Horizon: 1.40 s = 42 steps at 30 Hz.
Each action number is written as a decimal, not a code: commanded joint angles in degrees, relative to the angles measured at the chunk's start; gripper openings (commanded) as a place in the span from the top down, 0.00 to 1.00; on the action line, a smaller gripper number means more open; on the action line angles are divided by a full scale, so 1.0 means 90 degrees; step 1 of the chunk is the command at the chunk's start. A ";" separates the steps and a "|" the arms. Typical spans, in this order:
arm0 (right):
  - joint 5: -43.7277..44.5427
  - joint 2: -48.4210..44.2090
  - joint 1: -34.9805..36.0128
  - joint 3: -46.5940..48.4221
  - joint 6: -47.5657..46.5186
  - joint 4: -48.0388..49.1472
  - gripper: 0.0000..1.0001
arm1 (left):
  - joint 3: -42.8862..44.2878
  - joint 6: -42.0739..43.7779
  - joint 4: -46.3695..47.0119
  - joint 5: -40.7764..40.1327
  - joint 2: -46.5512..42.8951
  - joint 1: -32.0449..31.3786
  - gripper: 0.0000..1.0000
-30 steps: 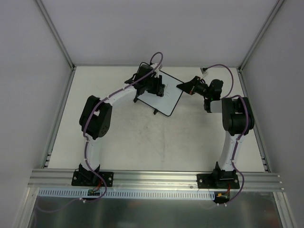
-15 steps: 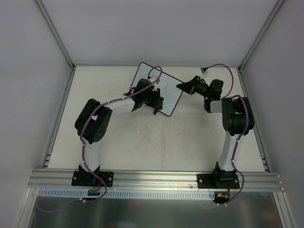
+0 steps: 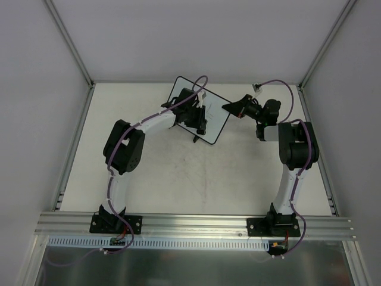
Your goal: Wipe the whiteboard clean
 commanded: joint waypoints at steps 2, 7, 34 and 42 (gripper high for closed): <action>-0.1393 -0.0322 0.0409 0.0252 0.0526 0.1459 1.00 | 0.1319 0.0276 0.0384 -0.0292 0.0599 0.0023 1.00; -0.1422 -0.0303 0.0439 0.0242 0.0516 0.1488 1.00 | 0.1936 0.0276 0.0188 -0.0194 0.0726 0.0228 1.00; -0.1413 -0.0225 0.0458 0.0281 0.0526 0.1498 1.00 | 0.2427 0.0228 -0.0232 -0.0437 0.0717 0.0267 1.00; -0.1315 -0.0273 0.0419 0.0213 0.0438 0.1488 1.00 | 0.1274 0.0237 0.0315 -0.0672 -0.0044 0.0170 1.00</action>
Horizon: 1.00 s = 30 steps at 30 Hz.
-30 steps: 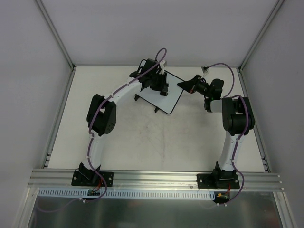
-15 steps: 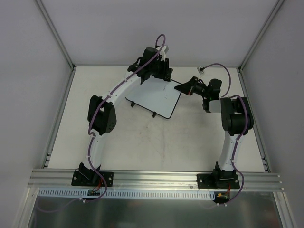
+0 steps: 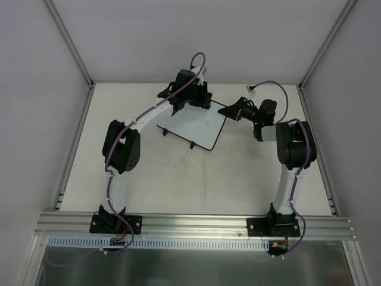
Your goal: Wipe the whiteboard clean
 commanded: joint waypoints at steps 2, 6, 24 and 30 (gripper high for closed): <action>-0.0890 -0.0371 0.0239 0.0147 0.0132 0.1797 1.00 | -0.0703 0.0028 -0.0005 -0.0364 -0.0310 -0.0076 1.00; -0.0860 -0.0400 0.0239 0.0147 0.0122 0.1787 1.00 | -0.1251 0.0019 0.0180 -0.0520 -0.0535 -0.0212 1.00; -0.0870 -0.0478 0.0230 0.0088 0.0103 0.1787 1.00 | -0.2962 -0.0324 0.1314 -0.1311 -0.0780 -0.0799 1.00; -0.0880 -0.0556 0.0239 0.0030 0.0083 0.1797 1.00 | -0.1586 -0.0187 0.0466 -0.1165 -0.0224 -0.0604 1.00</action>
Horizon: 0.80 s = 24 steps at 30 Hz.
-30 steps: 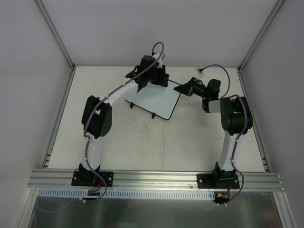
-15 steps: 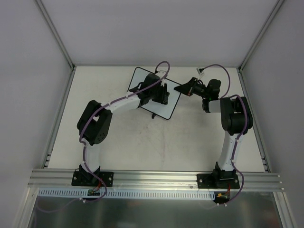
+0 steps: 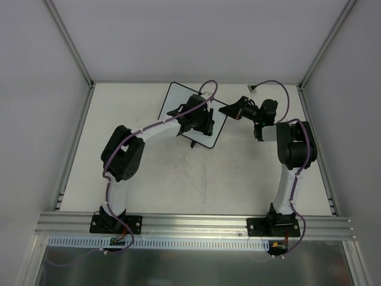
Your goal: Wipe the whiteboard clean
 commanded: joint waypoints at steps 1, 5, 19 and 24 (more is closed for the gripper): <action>-0.0953 -0.0552 0.0247 0.0032 0.0263 0.1656 1.00 | 0.0856 0.0171 -0.0027 -0.0378 0.0559 0.0307 1.00; -0.0972 -0.0552 0.0266 0.0022 0.0272 0.1666 1.00 | 0.1782 0.0258 -0.0388 -0.0368 0.0803 0.0512 1.00; -0.1050 -0.0513 0.0295 0.0061 0.0302 0.1695 1.00 | 0.3269 0.0473 -0.0945 -0.0407 0.1135 0.1177 1.00; -0.1050 -0.0493 0.0295 0.0081 0.0321 0.1695 1.00 | 0.3602 0.0503 -0.1111 -0.0349 0.1204 0.1216 1.00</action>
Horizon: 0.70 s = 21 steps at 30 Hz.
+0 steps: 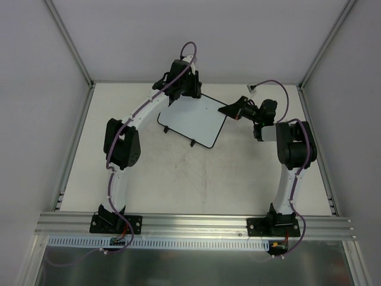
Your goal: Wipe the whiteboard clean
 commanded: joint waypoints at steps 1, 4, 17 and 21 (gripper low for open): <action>-0.1106 -0.0490 0.0281 0.0081 0.0302 0.1632 1.00 | 0.0287 0.0202 0.0200 -0.0271 0.0143 0.0028 1.00; -0.1106 -0.0481 0.0281 0.0091 0.0302 0.1632 1.00 | 0.0199 0.0124 0.0190 -0.0017 0.0133 0.0009 1.00; -0.1077 -0.0461 0.0271 0.0091 0.0312 0.1632 1.00 | -0.0455 0.0006 0.0424 -0.0212 -0.0277 -0.0645 1.00; -0.1087 -0.0490 0.0252 0.0071 0.0302 0.1632 1.00 | -0.0873 -0.0062 0.0561 -0.0505 -0.0345 -0.0772 1.00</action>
